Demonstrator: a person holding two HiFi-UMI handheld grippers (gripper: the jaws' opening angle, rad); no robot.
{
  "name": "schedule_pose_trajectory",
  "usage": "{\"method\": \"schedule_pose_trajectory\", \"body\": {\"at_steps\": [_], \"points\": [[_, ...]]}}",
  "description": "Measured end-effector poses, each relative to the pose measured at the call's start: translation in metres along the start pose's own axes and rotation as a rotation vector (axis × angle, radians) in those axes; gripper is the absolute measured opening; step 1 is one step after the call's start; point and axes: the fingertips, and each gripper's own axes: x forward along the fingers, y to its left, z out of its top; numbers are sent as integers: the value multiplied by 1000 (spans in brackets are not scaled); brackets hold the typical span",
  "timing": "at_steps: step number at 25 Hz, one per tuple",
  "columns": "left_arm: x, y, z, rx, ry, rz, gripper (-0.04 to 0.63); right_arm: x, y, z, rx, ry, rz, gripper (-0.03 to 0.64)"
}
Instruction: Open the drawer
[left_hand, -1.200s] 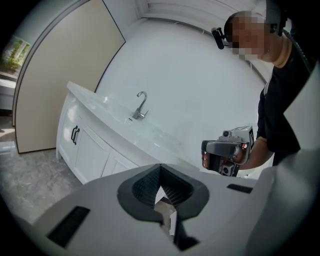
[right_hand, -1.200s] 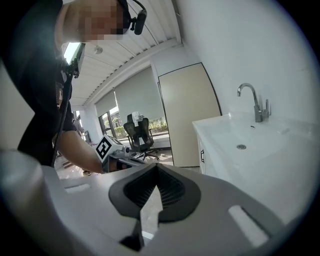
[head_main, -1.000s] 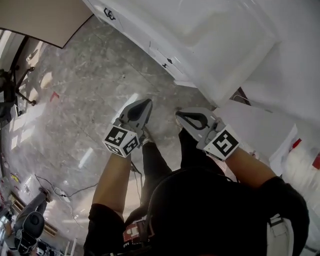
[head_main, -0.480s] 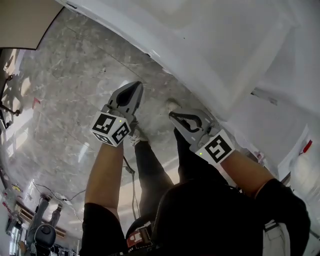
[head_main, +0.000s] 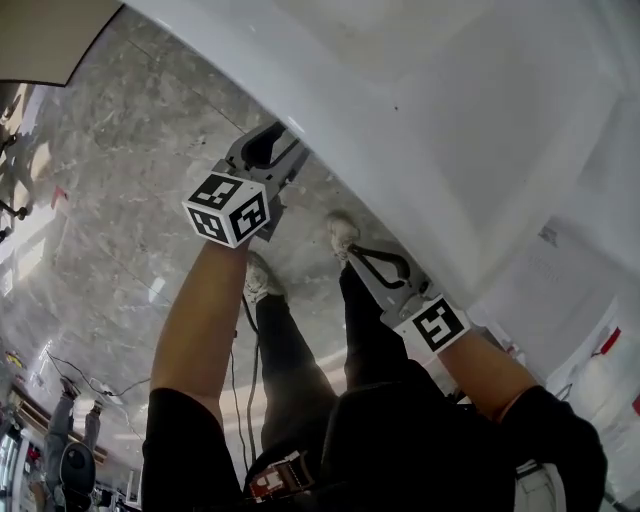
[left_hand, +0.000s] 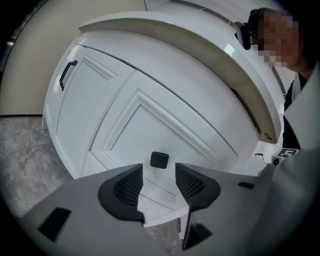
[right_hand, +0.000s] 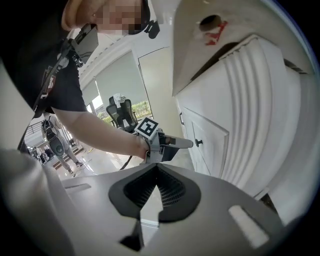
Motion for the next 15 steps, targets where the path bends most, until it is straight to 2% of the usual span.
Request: {"method": "schedule_pose_trajectory", "body": {"at_steps": [4, 7, 11, 13, 15], "points": [[16, 9, 5, -19, 3, -29, 193, 6, -1, -1, -11, -1, 10, -2], [25, 11, 6, -20, 16, -55, 193, 9, 0, -9, 17, 41, 13, -2], [32, 10, 9, -1, 22, -94, 193, 12, -1, -18, 149, 113, -16, -2], [33, 7, 12, 6, 25, -104, 193, 14, 0, -15, 236, 110, -42, -2], [32, 4, 14, 16, 30, -116, 192, 18, 1, -8, 256, 82, -49, -2]]}}
